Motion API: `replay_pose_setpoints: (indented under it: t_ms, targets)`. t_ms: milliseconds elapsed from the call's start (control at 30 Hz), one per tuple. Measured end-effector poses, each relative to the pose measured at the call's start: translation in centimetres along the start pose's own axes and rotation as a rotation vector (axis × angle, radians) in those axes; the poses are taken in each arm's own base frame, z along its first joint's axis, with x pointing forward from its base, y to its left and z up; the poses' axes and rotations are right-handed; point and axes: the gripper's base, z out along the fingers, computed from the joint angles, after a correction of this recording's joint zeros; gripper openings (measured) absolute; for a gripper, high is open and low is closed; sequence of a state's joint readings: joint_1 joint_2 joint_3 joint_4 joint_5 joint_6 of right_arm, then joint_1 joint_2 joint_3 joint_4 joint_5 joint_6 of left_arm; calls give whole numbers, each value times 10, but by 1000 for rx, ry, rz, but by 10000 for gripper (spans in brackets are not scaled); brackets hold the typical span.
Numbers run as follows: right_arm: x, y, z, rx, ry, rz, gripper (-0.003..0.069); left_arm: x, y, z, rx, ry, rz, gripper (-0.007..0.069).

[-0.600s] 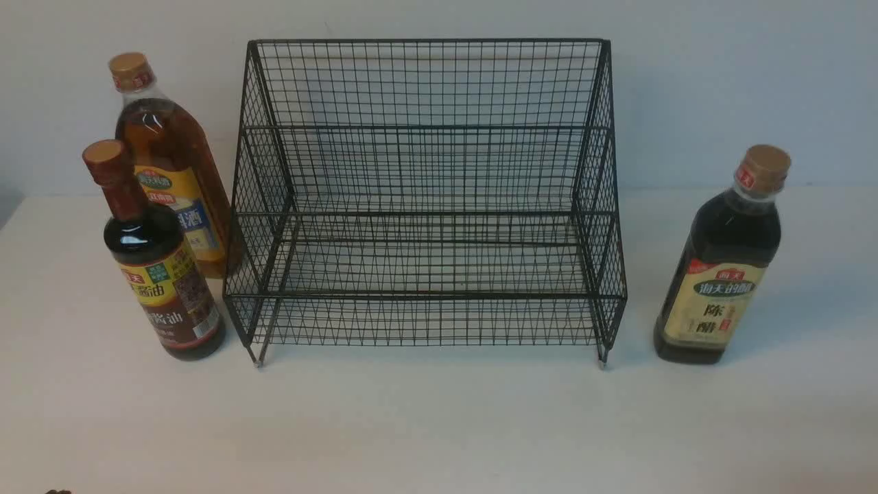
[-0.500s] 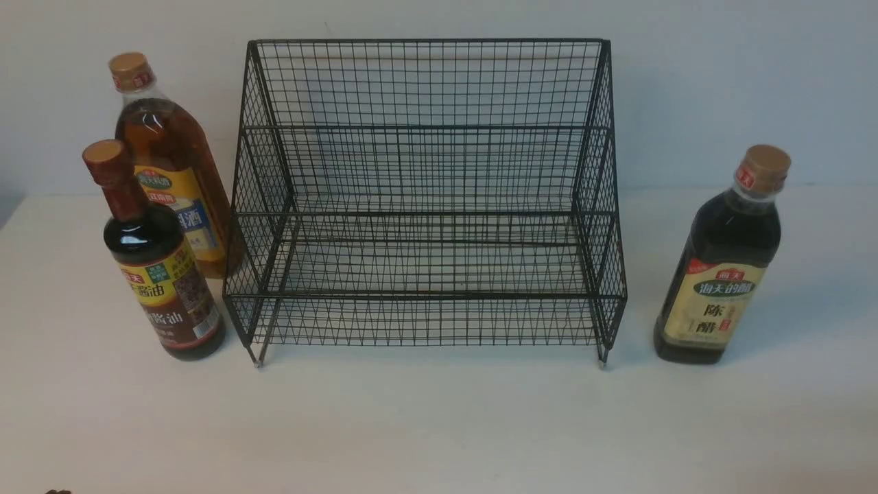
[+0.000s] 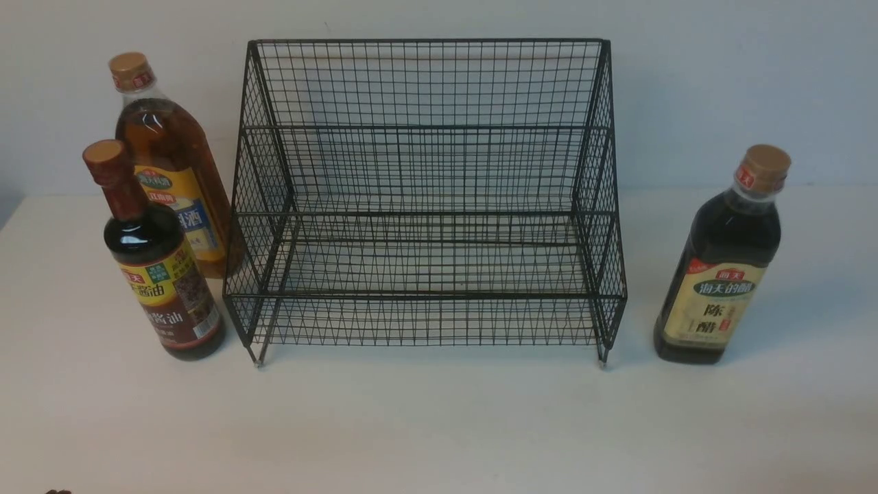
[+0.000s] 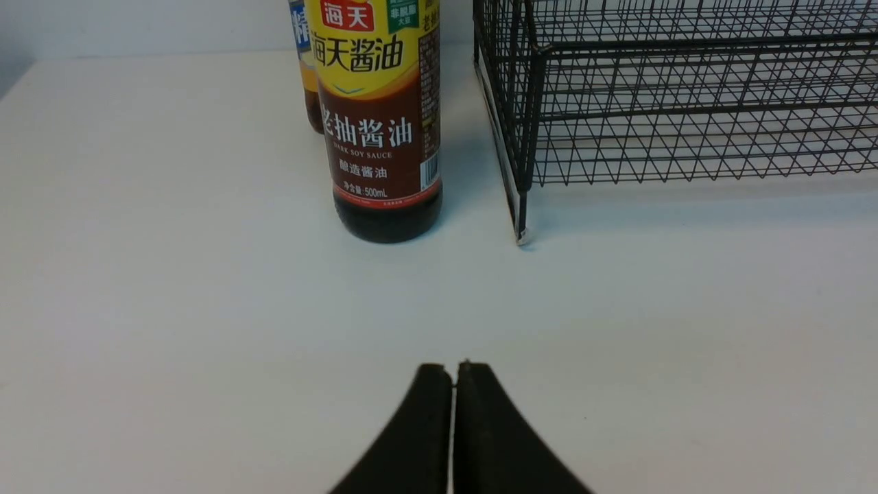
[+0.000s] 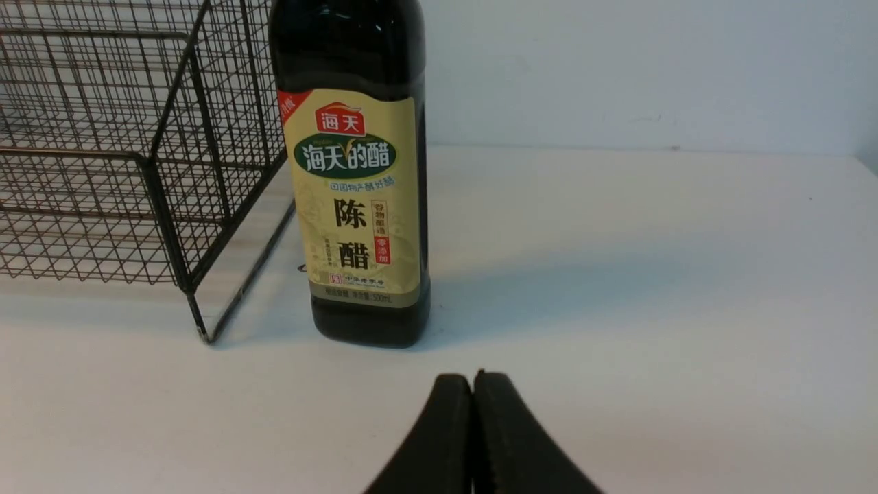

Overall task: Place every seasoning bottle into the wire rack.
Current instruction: Use the right arm to grab the condiment bottle closest to it

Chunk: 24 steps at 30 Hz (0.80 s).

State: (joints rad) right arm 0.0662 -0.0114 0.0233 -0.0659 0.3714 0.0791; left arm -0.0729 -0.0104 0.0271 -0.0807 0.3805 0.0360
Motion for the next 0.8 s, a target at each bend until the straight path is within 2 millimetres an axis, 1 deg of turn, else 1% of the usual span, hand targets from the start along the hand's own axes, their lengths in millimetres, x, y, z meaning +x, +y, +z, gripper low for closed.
replay_pose_setpoints:
  t_ms: [300,367,433,467,533,567,600,700,800]
  targets:
    - [-1,0,0,3,-9,-11,-15,0,0,0,0,0,0,-5]
    - [-6,1,0,-11,-86,39,-15,0,0,0,0,0,0,-5]
    - [-20,2,-2,-42,-236,173,-15,0,0,0,0,0,0,-5]
    - [-23,2,-3,-49,-265,200,-15,0,0,0,0,0,0,-5]
    - [-35,1,-7,-82,-408,341,-15,0,0,0,0,0,0,-5]
    - [-38,0,-8,-89,-442,376,-15,0,0,0,0,0,0,-5]
    - [-44,-1,-11,-100,-515,414,-15,0,0,0,0,0,0,-5]
    - [-52,-3,-17,-108,-622,441,-15,0,0,0,0,0,0,-5]
    - [-54,-4,-18,-110,-653,448,-15,0,0,0,0,0,0,-5]
